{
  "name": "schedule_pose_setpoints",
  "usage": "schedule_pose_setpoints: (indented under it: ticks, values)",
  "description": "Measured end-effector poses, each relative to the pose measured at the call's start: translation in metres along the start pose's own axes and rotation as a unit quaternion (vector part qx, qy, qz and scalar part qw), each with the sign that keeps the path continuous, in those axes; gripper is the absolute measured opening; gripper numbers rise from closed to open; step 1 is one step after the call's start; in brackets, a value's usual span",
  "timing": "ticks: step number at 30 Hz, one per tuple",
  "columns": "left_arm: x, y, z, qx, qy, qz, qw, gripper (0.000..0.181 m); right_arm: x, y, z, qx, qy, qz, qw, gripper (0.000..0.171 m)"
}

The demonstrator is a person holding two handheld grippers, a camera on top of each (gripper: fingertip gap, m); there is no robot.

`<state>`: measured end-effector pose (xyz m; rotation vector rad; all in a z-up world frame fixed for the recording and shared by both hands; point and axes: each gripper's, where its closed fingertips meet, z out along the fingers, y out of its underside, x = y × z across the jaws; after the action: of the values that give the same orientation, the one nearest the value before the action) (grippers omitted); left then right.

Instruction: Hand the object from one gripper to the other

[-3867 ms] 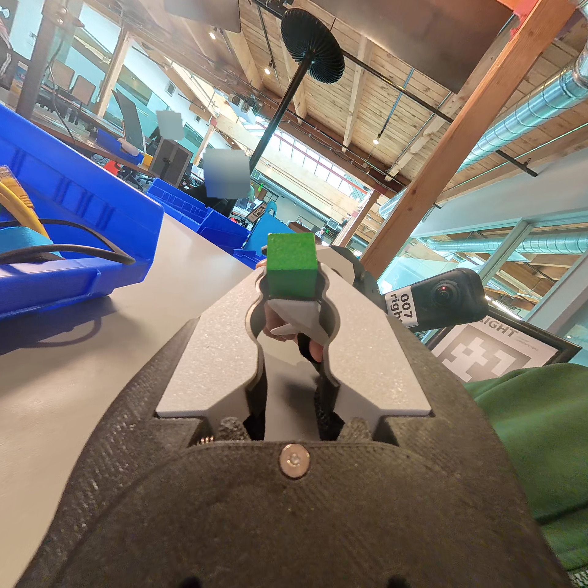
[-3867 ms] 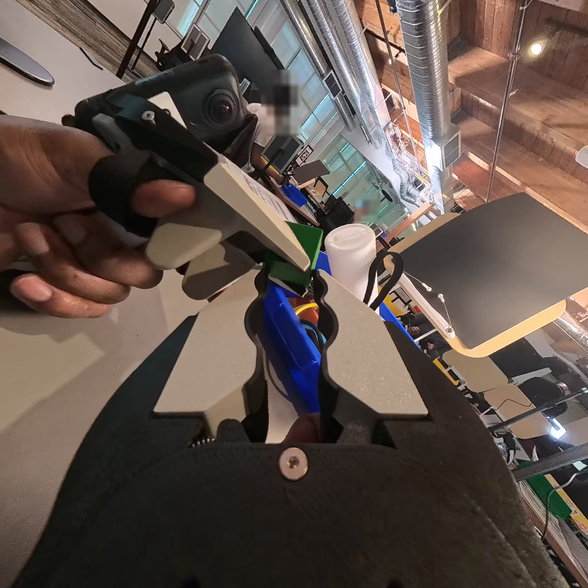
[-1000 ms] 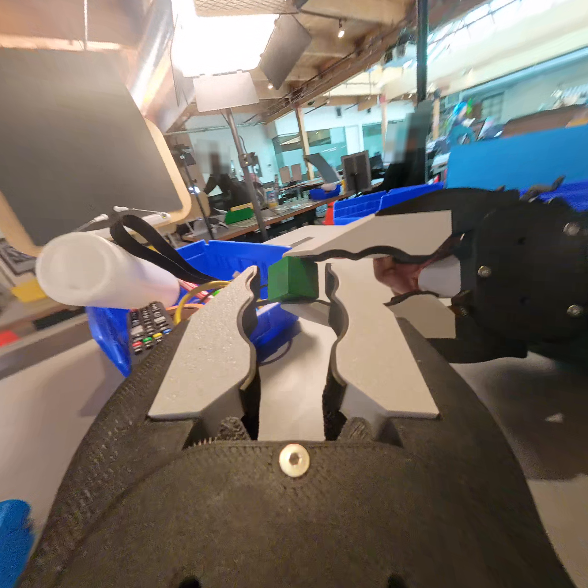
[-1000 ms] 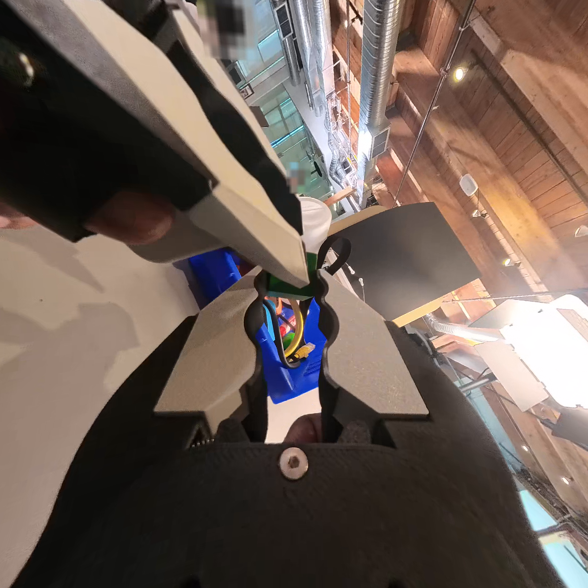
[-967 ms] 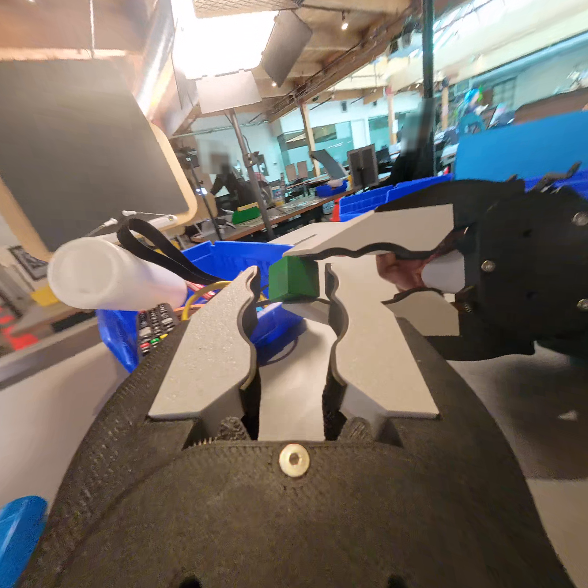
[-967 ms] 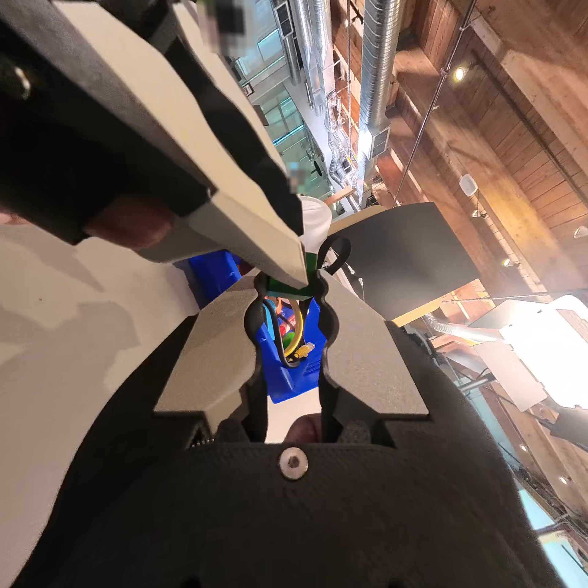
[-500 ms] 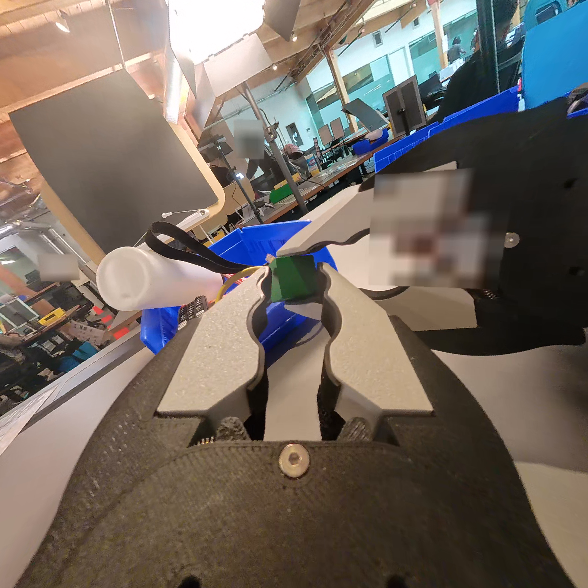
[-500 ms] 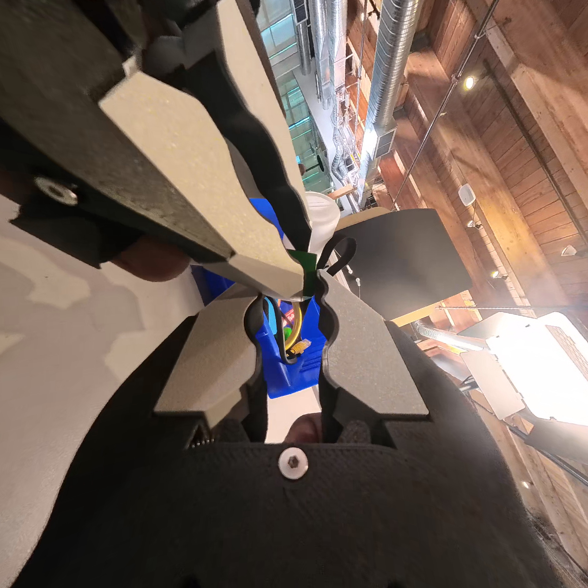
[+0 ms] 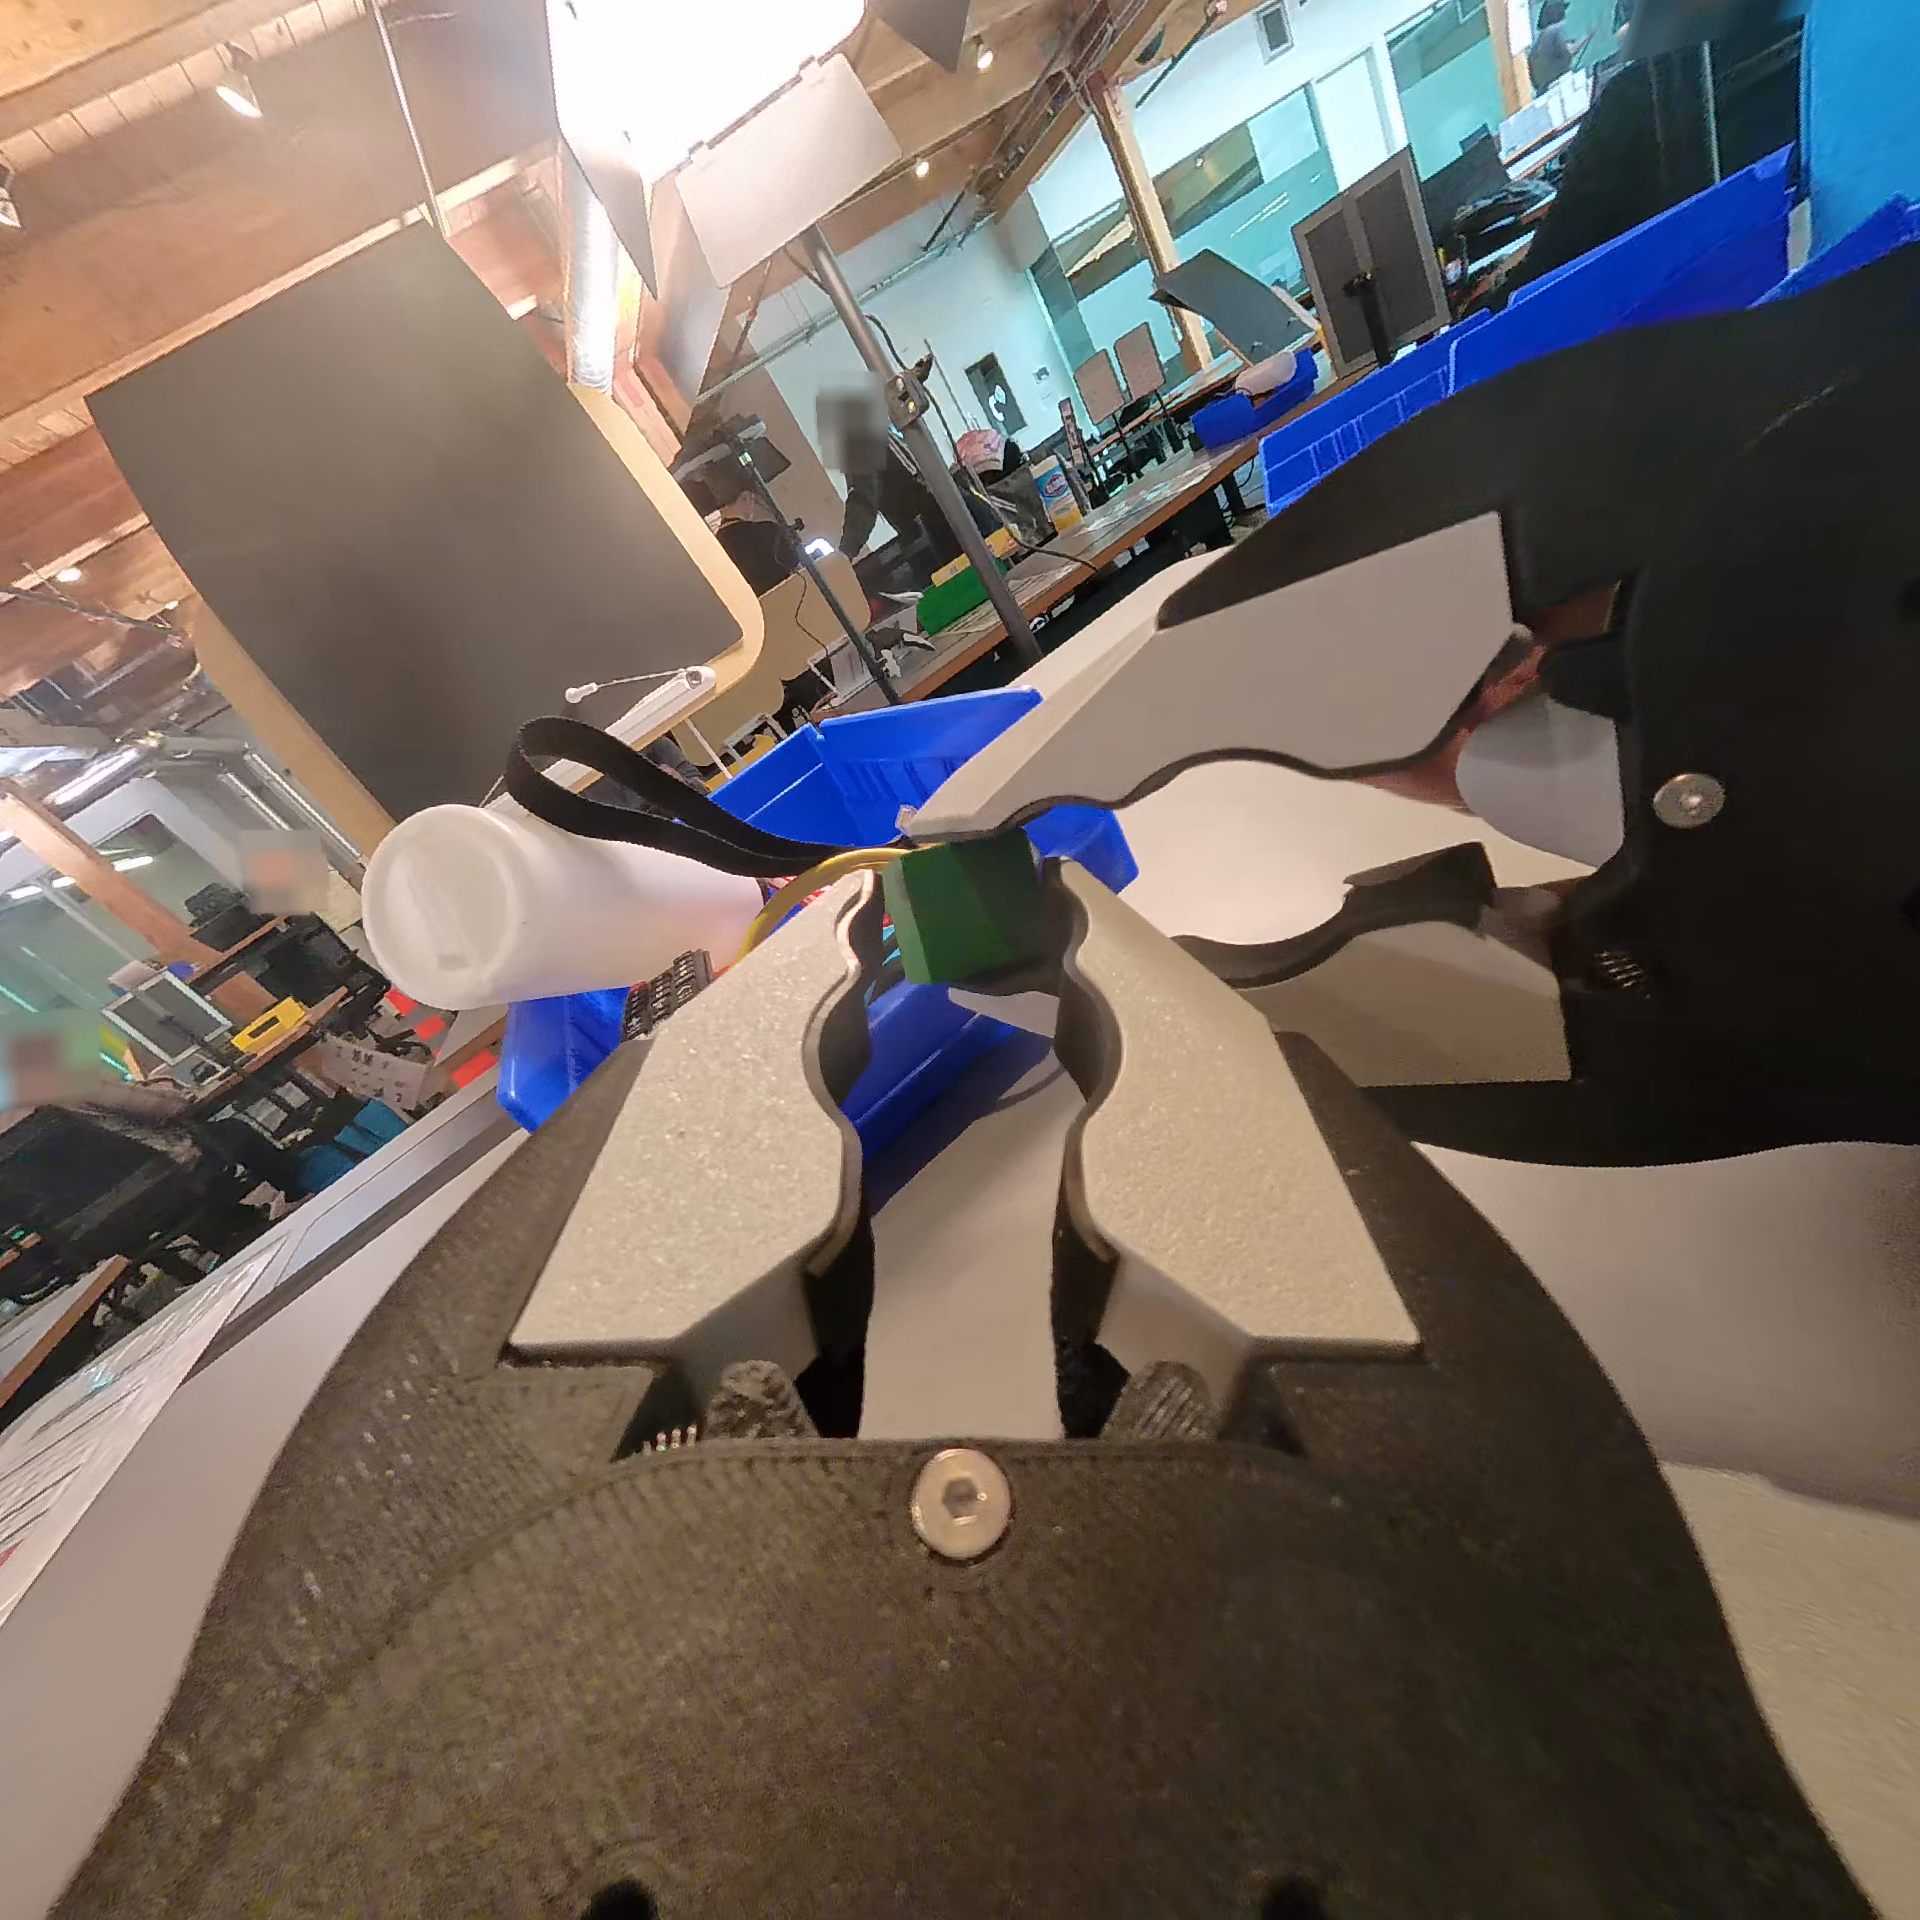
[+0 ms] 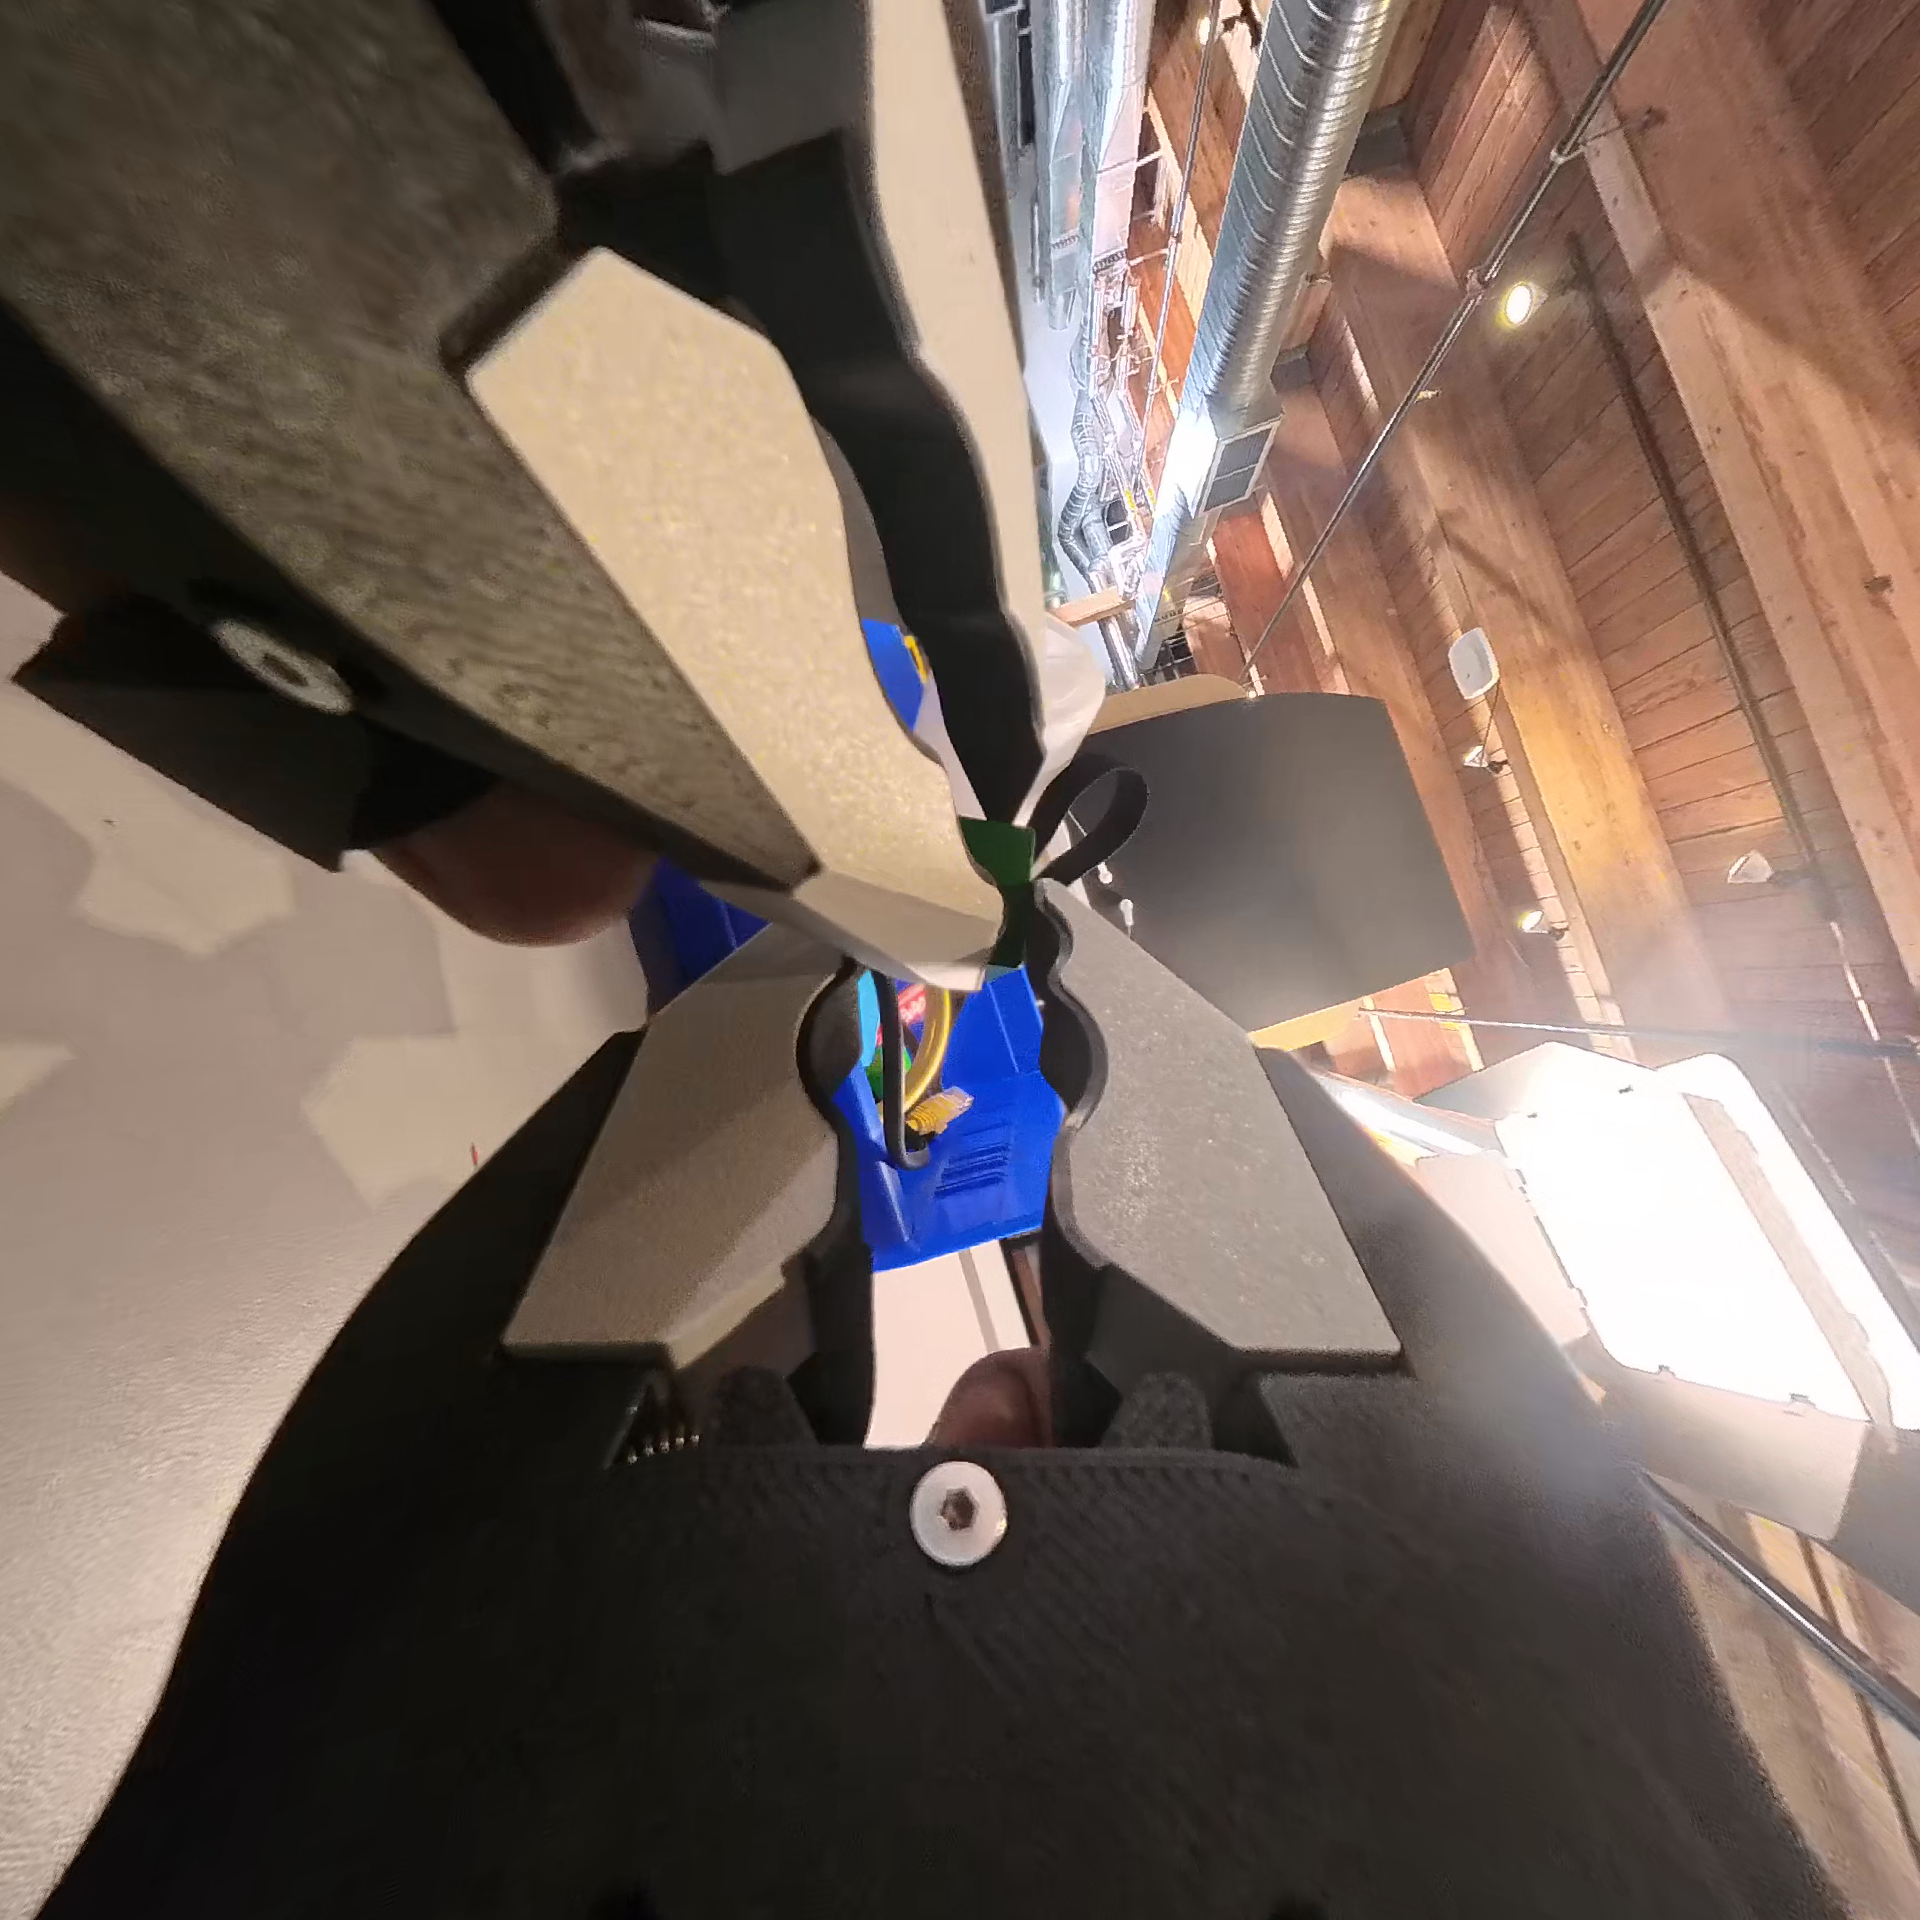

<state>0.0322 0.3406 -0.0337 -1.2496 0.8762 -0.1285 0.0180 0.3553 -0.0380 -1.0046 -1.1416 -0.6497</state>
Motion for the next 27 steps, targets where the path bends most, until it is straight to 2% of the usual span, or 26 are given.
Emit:
schedule_pose_setpoints:
  ticks: [13, 20, 27]
  values:
    - [0.002, 0.002, 0.000, -0.009, 0.005, -0.005, 1.000, 0.035, -0.001, -0.001, 0.000, -0.004, 0.005, -0.021, 1.000, 0.030]
    - [-0.002, 0.006, 0.000, -0.020, -0.003, -0.014, 1.000, 0.029, -0.003, -0.005, -0.001, 0.005, 0.003, -0.026, 1.000, 0.031]
    - [-0.009, 0.007, -0.001, -0.014, -0.002, -0.030, 0.999, 0.028, 0.000, -0.004, -0.003, 0.024, -0.027, 0.063, 0.997, 0.036]
